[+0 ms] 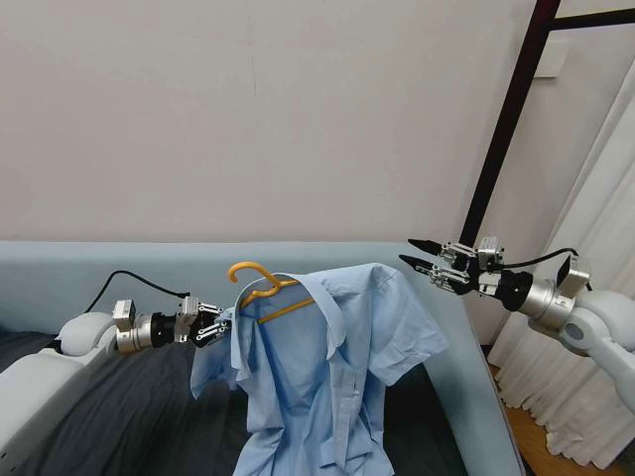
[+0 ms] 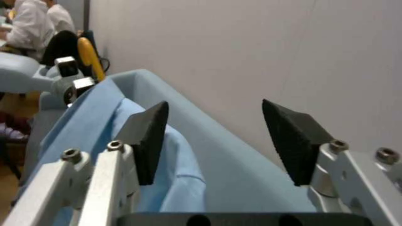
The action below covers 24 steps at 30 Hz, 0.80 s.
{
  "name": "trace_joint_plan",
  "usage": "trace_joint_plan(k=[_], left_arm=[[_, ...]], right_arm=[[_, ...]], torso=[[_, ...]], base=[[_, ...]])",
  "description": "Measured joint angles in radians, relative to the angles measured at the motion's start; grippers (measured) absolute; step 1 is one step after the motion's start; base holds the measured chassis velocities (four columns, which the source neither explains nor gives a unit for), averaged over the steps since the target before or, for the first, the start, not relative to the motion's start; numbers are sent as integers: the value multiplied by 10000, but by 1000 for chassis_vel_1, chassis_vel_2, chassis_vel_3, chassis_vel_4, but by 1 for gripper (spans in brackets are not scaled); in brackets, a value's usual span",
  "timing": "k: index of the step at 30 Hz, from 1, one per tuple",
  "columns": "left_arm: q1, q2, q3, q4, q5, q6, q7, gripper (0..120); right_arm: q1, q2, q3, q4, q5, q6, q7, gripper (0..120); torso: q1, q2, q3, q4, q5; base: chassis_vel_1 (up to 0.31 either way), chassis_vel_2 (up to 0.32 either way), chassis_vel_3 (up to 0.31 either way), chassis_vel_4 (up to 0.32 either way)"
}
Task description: Pick up the clothes from the sofa and hang them on the clothes hanger.
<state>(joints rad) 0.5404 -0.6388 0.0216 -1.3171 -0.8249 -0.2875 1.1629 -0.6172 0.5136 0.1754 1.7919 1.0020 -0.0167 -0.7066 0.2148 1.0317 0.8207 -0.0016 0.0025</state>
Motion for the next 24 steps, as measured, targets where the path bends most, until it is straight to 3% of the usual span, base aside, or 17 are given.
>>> trace_joint_plan(k=[5, 9, 18, 24], left_arm=[[-357, 199, 464, -53, 9, 128, 4, 1], [-720, 278, 951, -86, 52, 146, 34, 1], [-834, 341, 1480, -237, 252, 183, 166, 1], [-965, 224, 1670, -186, 286, 183, 199, 1]], right_arm=[[811, -648, -864, 647, -748, -729, -560, 81], [2411, -681, -2698, 936, -1693, -1340, -1005, 98], [3983, 542, -4464, 700, -2467, -1873, -500, 100], [4360, 1025, -4819, 69, -2880, -1923, -731, 100]], torso=[[0, 0, -1, 2, 0], [0, -1, 0, -1, 0], [0, -1, 0, 5, -3], [0, -2, 1, 1, -1]], base=[[0, 0, 0, 0], [0, 0, 0, 0], [0, 0, 0, 0], [0, 0, 0, 0]])
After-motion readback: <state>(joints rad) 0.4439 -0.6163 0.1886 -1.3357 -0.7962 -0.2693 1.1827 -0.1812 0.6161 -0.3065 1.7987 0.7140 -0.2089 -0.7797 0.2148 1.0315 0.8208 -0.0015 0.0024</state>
